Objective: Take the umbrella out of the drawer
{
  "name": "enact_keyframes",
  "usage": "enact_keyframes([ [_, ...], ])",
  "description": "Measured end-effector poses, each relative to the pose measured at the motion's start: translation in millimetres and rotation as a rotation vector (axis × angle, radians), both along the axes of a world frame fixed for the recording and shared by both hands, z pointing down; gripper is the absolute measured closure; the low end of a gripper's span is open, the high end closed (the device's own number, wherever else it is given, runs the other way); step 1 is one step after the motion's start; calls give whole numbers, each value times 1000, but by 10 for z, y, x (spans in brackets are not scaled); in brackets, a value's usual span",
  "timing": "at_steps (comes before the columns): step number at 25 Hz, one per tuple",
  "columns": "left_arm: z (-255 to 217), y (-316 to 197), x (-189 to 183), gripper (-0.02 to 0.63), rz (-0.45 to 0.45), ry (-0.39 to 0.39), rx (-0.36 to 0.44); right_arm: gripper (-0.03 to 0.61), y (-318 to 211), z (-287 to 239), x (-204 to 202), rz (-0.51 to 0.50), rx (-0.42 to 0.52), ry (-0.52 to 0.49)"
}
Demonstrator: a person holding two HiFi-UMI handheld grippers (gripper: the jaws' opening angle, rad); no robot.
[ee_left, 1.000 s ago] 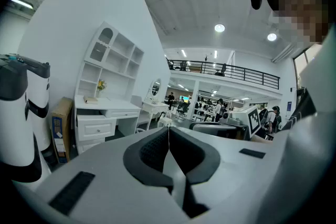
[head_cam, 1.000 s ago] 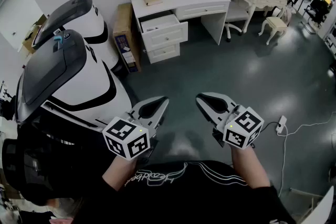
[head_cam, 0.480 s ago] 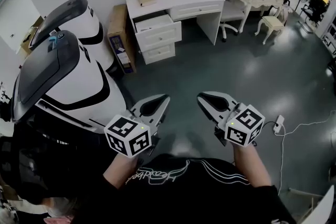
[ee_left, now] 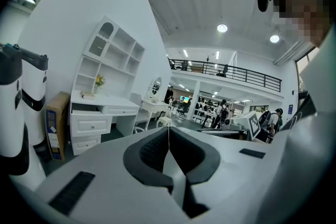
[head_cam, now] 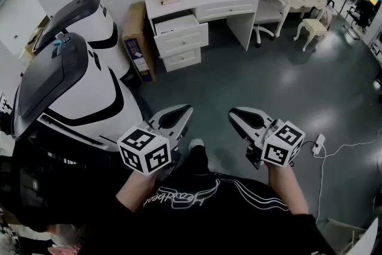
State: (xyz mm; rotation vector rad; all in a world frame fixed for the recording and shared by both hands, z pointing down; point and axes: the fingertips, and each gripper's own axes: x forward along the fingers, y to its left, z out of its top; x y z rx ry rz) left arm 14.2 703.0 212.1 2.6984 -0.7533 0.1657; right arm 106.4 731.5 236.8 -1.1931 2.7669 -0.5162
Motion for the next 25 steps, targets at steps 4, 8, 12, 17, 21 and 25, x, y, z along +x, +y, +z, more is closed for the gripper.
enact_keyframes([
  [4, 142, -435, 23, 592, 4, 6, -17, 522, -355, 219, -2, 2, -24, 19],
  [8, 333, -976, 103, 592, 28, 10, -29, 522, -891, 411, 57, 19, -40, 11],
  [12, 497, -1745, 183, 592, 46, 2, -59, 522, -1673, 530, 107, 23, -67, 0],
  [17, 564, -3187, 68, 592, 11, 0, -111, 522, -3068, 480, 24, -7, -99, -17],
  [21, 607, -4535, -163, 592, -36, -2, -124, 522, -4318, 356, -145, -50, -98, 27],
  [25, 678, -5513, -334, 592, -50, -1, -118, 522, -5253, 323, -330, -94, -90, 70],
])
